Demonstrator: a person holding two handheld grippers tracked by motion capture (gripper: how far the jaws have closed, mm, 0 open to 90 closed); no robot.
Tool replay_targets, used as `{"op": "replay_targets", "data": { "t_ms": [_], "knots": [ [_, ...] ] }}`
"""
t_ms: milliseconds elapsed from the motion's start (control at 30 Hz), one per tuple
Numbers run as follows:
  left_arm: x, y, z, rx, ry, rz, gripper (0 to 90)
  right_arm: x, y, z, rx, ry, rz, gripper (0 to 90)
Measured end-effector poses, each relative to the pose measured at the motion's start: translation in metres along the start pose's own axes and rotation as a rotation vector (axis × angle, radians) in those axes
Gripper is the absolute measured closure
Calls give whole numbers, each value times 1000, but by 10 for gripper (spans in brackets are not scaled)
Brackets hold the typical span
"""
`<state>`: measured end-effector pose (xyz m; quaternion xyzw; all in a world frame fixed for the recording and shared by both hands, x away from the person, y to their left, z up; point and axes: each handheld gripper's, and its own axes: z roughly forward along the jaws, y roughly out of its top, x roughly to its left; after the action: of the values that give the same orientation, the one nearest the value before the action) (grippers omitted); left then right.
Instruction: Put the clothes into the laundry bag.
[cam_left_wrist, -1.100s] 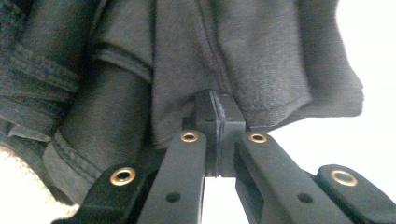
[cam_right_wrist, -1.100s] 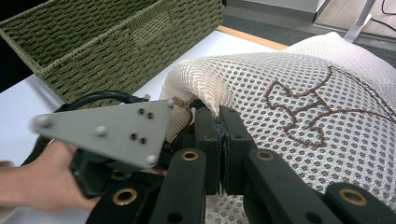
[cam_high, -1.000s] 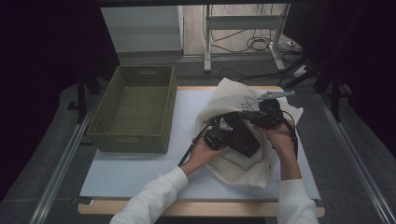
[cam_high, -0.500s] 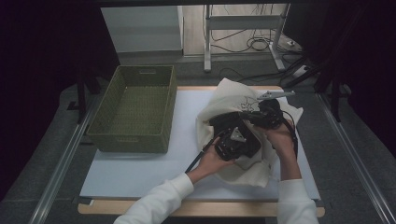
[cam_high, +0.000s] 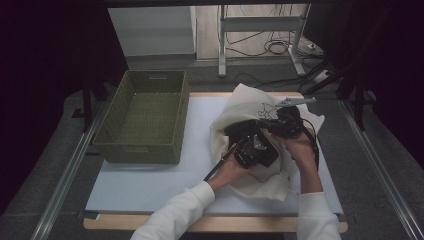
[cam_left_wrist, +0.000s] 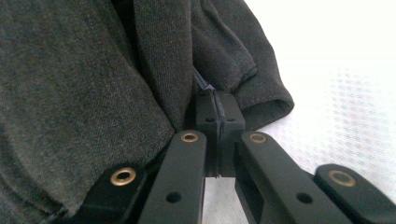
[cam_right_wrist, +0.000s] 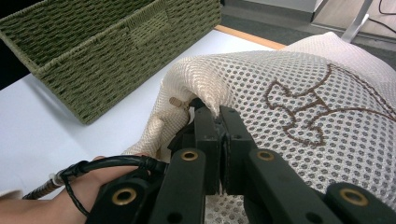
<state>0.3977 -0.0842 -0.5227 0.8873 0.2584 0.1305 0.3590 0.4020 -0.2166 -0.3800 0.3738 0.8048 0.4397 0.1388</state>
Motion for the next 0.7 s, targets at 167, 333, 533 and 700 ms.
{"op": "replay_targets", "data": {
  "t_ms": [167,333,533,700],
  "knots": [
    [5,3,3,-2,0,-27,900,0,0,-1,0,1,0,876],
    [9,5,4,-5,-3,-48,900,-1,0,-1,-1,2,1,876],
    [6,2,-2,-15,-14,-47,900,-1,0,-1,2,4,0,876],
    [2,-4,-15,-43,-30,-45,899,-1,-1,1,6,5,-1,876]
  ]
}}
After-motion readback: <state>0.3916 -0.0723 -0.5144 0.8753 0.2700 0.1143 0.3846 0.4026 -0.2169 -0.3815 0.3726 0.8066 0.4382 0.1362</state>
